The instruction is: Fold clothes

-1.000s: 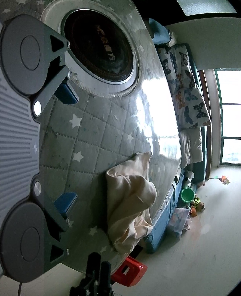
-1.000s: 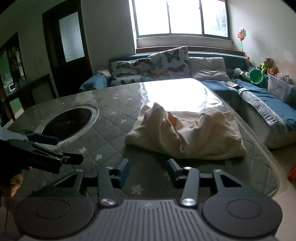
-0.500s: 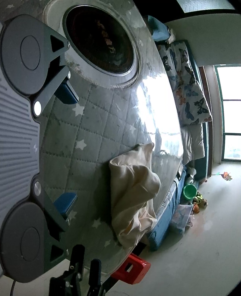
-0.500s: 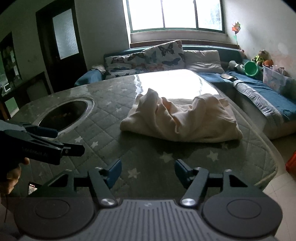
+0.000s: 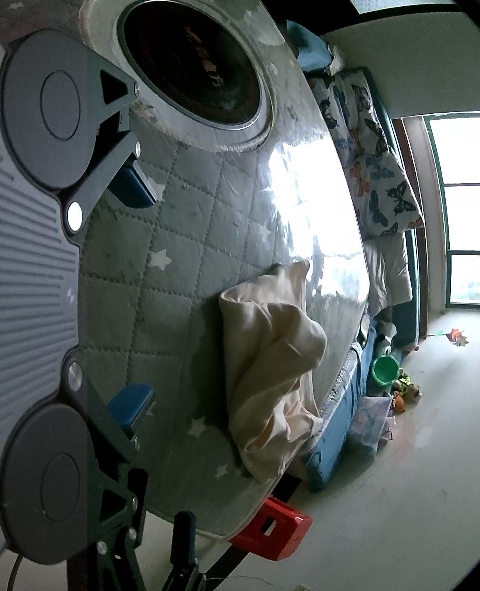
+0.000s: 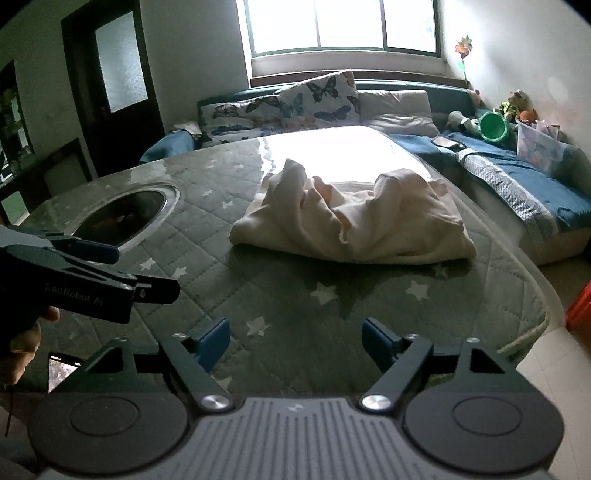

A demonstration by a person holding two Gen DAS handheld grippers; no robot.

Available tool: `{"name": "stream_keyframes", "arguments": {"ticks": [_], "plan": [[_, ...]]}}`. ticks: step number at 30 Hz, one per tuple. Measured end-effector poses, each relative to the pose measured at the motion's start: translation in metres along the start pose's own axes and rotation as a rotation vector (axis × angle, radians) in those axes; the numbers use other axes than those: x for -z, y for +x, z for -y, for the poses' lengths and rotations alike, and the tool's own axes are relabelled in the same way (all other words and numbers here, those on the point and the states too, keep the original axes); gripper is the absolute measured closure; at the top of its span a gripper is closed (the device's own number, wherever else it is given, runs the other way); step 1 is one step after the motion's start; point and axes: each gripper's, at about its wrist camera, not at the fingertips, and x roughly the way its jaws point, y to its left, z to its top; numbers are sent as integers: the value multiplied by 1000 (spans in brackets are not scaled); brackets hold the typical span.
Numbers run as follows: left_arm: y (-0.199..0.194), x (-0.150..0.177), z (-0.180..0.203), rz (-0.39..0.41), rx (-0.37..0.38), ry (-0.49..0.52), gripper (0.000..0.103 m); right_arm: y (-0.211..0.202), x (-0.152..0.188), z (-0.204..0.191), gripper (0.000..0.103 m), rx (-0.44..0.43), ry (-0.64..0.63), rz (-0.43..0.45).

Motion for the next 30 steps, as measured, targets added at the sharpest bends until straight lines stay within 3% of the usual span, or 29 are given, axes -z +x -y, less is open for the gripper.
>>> {"name": "stream_keyframes", "arguments": {"ticks": [14,24,30], "plan": [[18,-6,7,-33,-6,32,0,11,-1,9,14,17,15,-22],[25,-11,9,-42,-6,49,0,18,-5,9,3,40,-2,-28],[29,-15,9,-47,-7,54,0,23,-8,13,2,62,13,-37]]}}
